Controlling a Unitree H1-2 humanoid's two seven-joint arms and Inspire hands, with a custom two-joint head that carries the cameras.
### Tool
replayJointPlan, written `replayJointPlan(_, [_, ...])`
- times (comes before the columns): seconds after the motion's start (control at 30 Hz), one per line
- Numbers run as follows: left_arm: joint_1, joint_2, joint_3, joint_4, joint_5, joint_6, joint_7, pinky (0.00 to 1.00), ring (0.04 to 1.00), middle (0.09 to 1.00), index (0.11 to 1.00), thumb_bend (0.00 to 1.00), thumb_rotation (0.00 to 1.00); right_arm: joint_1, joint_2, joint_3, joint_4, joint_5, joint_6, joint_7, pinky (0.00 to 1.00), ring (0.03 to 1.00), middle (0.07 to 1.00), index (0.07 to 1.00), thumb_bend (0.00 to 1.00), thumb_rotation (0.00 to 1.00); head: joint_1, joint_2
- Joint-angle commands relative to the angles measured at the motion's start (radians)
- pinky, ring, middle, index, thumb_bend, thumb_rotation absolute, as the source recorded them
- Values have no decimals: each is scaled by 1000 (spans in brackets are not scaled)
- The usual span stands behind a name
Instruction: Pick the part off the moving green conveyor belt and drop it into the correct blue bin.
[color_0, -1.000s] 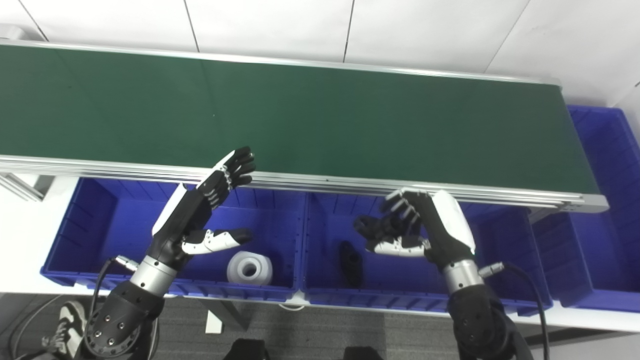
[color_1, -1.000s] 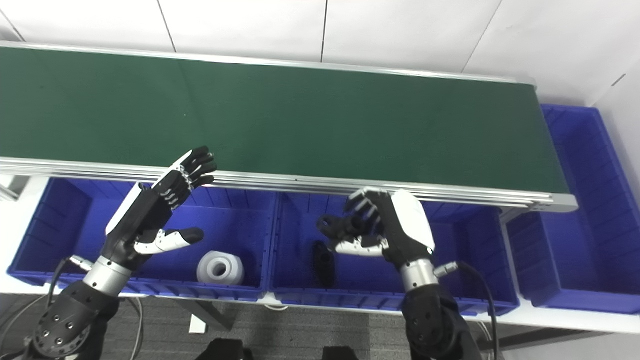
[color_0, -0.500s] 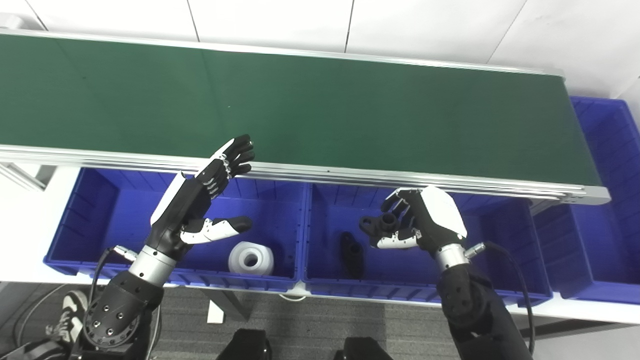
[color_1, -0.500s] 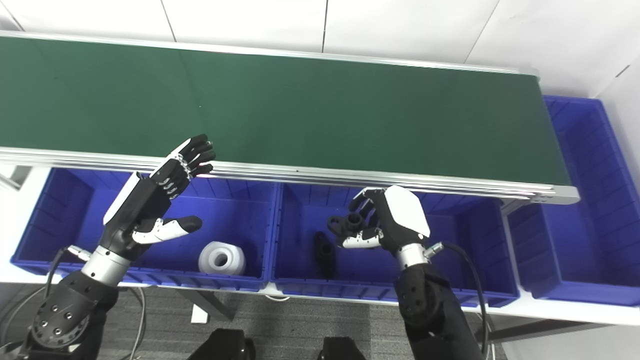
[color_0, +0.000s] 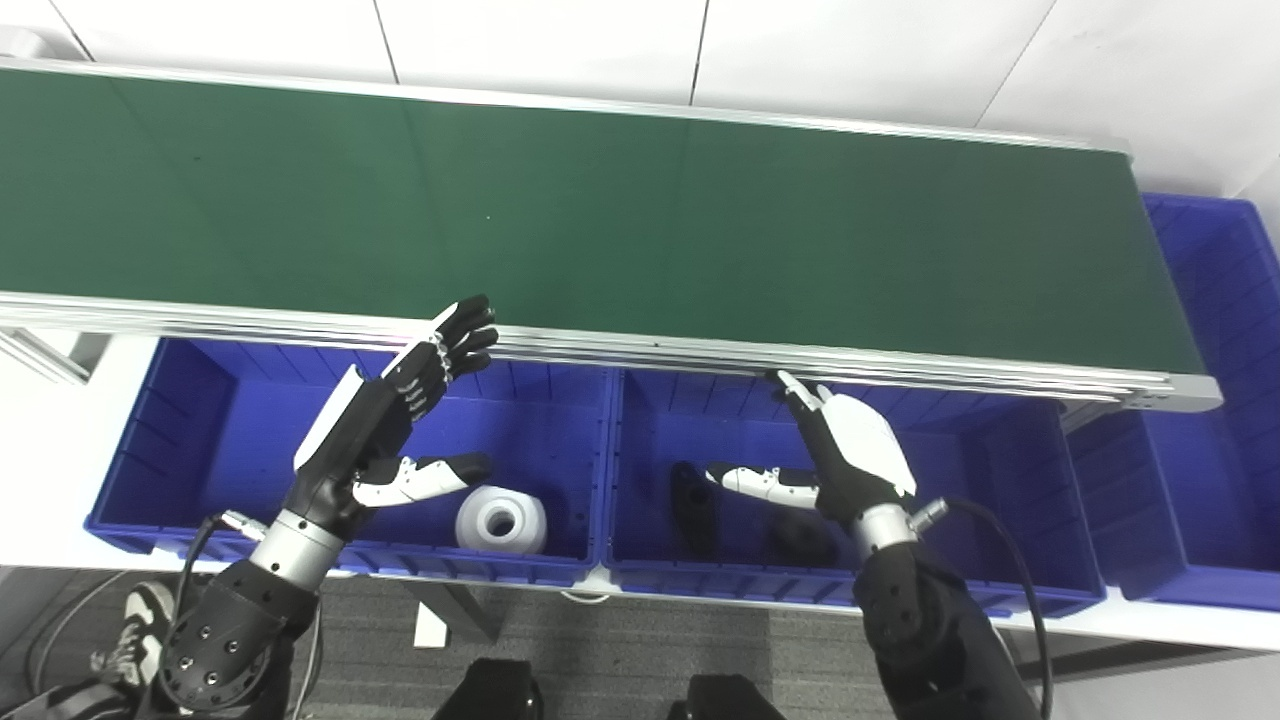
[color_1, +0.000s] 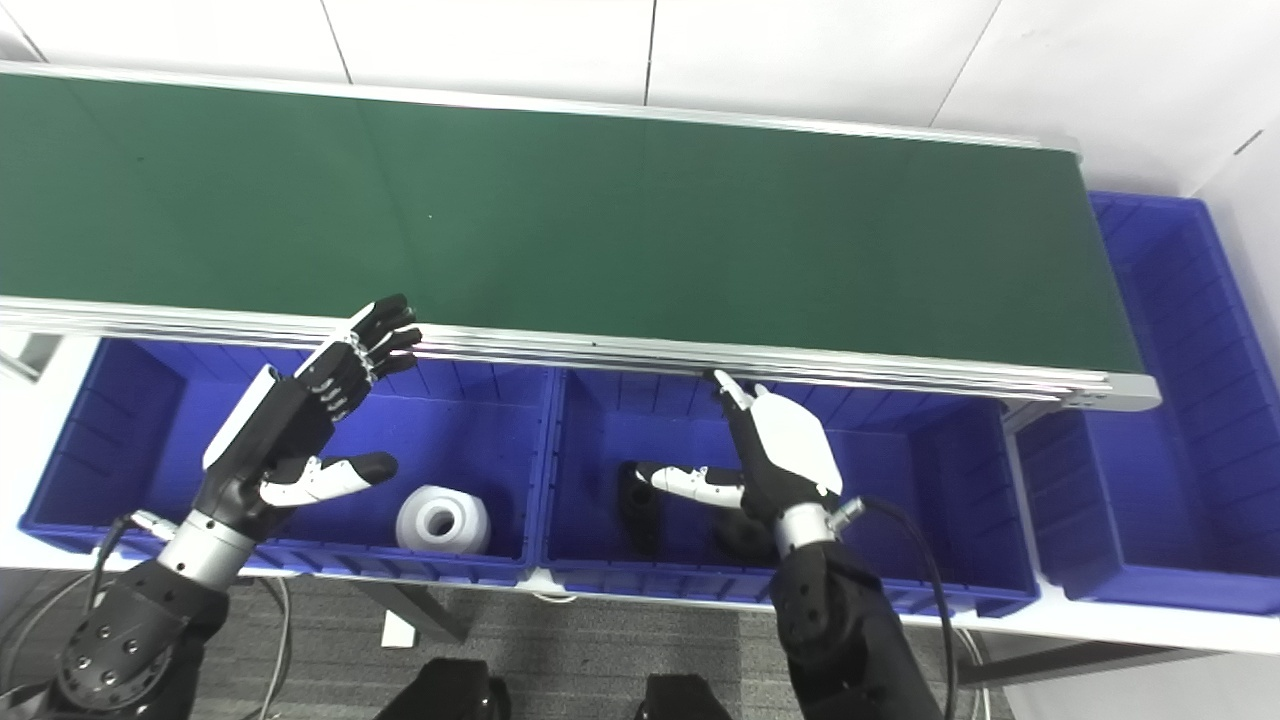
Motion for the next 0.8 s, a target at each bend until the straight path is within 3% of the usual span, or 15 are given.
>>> replayJointPlan(0.0, [1, 15, 2, 5, -4, -67, -2, 869, 908, 939, 937, 716, 467, 37, 7, -2, -63, 25, -102, -86, 999, 1000, 1000, 1000, 701, 596, 3, -34])
replayJointPlan(0.13, [4, 15, -2, 49, -1, -118, -9, 868, 907, 942, 938, 711, 470, 123, 33, -27, -111, 178, -252, -161, 957, 1000, 1000, 1000, 679, 579, 4, -79])
replayJointPlan(0.27, [-5, 11, -1, 89, -13, -139, -23, 875, 911, 944, 937, 711, 455, 175, 55, -39, -108, 260, -397, -227, 879, 963, 1000, 1000, 690, 673, 6, -121])
replayJointPlan(0.3, [-8, 7, 0, 100, -23, -140, -29, 878, 912, 944, 936, 714, 451, 190, 69, -44, -99, 311, -452, -239, 868, 949, 1000, 1000, 694, 701, 10, -154])
replayJointPlan(0.33, [-10, 3, 2, 107, -30, -140, -34, 880, 913, 943, 935, 709, 431, 200, 79, -48, -92, 350, -491, -246, 869, 944, 989, 996, 727, 736, 10, -154])
replayJointPlan(0.47, [-22, -14, 15, 142, -42, -140, -55, 878, 913, 941, 929, 695, 370, 210, 106, -64, -24, 443, -634, -269, 860, 915, 951, 963, 783, 790, 18, -219])
replayJointPlan(0.63, [-39, -36, 42, 185, -50, -141, -86, 882, 909, 939, 922, 714, 357, 189, 119, -83, 73, 459, -759, -290, 853, 897, 931, 949, 809, 825, 17, -253])
replayJointPlan(0.77, [-47, -47, 62, 203, -57, -141, -106, 884, 904, 934, 918, 741, 356, 175, 120, -84, 109, 461, -784, -305, 845, 896, 932, 945, 832, 824, 15, -260])
